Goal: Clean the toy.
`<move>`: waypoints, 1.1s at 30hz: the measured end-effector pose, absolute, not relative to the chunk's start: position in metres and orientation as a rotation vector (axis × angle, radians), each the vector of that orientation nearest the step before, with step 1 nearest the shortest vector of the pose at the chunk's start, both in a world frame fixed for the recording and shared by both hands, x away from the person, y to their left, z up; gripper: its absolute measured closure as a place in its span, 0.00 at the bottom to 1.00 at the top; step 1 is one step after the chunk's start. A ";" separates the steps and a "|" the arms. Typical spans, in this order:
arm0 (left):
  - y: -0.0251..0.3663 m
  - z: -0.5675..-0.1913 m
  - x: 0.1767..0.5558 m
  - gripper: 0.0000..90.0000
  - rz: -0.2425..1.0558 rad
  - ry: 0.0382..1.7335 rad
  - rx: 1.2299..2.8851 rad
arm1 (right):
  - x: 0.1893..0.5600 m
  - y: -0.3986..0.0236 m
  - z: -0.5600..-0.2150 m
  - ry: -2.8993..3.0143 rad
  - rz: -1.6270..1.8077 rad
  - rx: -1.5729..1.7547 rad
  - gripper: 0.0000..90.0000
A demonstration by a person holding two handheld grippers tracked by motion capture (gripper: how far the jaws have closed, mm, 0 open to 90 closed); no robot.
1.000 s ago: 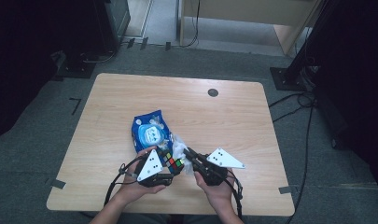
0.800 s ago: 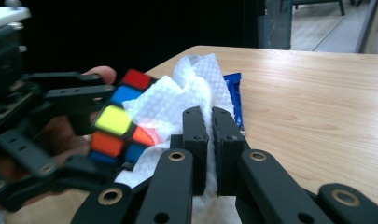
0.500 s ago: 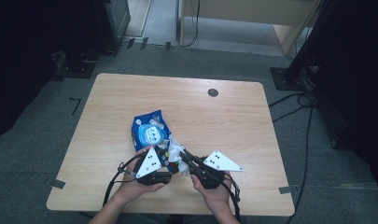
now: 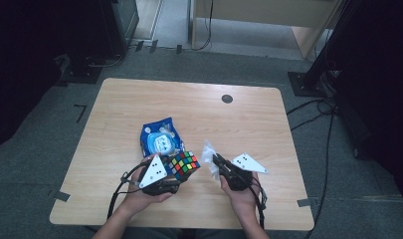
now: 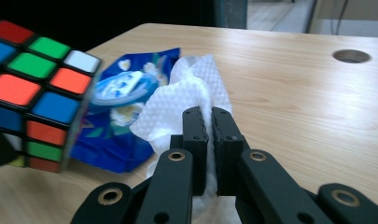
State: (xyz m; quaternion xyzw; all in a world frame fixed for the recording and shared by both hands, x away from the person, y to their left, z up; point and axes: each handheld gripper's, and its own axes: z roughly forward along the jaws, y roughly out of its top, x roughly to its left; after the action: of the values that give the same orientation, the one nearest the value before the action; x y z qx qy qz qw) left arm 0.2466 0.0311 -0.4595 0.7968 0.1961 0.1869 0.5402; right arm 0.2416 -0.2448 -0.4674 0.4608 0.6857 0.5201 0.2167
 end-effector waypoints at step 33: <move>0.033 -0.465 0.252 0.38 0.425 0.502 1.897 | 0.243 -0.257 -0.465 1.829 1.408 1.383 0.49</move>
State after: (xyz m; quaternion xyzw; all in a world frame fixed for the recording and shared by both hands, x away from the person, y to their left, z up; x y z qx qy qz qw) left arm 0.2522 0.0329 -0.4652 0.7969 0.2111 0.1786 0.5371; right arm 0.2431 -0.2571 -0.4652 0.5009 0.6626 0.5100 0.2234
